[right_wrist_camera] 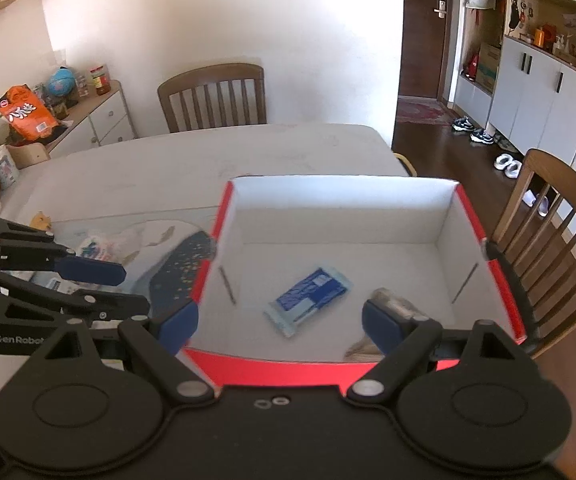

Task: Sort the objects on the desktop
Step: 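Withdraw both grippers from the box back over the table, then grasp the dark snack pack with the left gripper while the right grasps the seaweed bag, then lift both held packs and carry them toward the red box, then lower the dark pack with the left gripper while the right lowers the seaweed bag into the box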

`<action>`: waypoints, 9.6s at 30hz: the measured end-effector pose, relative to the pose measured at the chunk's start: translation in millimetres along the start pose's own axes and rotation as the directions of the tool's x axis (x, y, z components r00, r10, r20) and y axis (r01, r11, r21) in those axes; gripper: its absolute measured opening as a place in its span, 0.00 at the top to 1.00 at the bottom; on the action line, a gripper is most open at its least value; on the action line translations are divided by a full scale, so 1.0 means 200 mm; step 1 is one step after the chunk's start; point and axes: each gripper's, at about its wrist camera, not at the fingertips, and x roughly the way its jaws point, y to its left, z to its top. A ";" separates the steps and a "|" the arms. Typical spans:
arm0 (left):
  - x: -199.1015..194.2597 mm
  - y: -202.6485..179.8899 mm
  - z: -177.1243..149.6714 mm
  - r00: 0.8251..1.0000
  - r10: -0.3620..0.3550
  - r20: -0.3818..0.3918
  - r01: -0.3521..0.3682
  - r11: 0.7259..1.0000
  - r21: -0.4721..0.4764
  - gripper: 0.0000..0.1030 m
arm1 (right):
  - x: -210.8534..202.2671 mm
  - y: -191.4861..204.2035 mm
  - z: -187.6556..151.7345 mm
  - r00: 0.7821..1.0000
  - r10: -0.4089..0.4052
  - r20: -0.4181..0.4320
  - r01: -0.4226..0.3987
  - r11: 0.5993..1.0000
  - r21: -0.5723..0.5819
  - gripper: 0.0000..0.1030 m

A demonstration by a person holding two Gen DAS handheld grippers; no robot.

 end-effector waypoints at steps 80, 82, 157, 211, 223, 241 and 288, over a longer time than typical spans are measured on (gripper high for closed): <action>-0.25 1.14 -1.10 0.980 0.200 0.018 -0.194 0.968 -0.160 0.01 | 0.51 1.29 -0.24 0.960 0.213 -0.180 -0.252 0.940 -0.231 0.19; -0.24 1.14 -1.11 0.980 0.197 0.021 -0.192 0.969 -0.154 0.01 | 0.53 1.31 -0.24 0.959 0.216 -0.186 -0.256 0.938 -0.234 0.19; -0.40 0.95 -1.05 0.985 0.160 0.059 -0.150 0.977 -0.148 0.64 | 0.37 1.24 -0.23 0.968 0.211 -0.136 -0.233 0.955 -0.182 0.78; -0.30 0.19 -0.43 0.984 0.092 0.150 -0.089 0.996 -0.028 0.64 | -0.07 0.32 -0.06 0.984 0.163 0.075 -0.159 0.986 -0.058 0.78; -0.13 -0.02 -0.24 0.986 0.067 0.152 -0.069 0.998 0.006 0.64 | -0.05 0.04 -0.03 0.986 0.152 0.074 -0.150 0.988 -0.034 0.78; 0.13 -0.22 0.01 0.996 -0.009 0.091 0.001 0.996 0.090 0.64 | 0.02 -0.26 0.00 0.993 0.098 0.060 -0.099 0.995 0.011 0.78; 0.91 -0.34 0.38 0.951 -0.056 -0.305 0.144 0.951 0.273 0.64 | 0.65 -0.59 0.25 0.987 -0.041 -0.154 0.049 0.998 0.050 0.77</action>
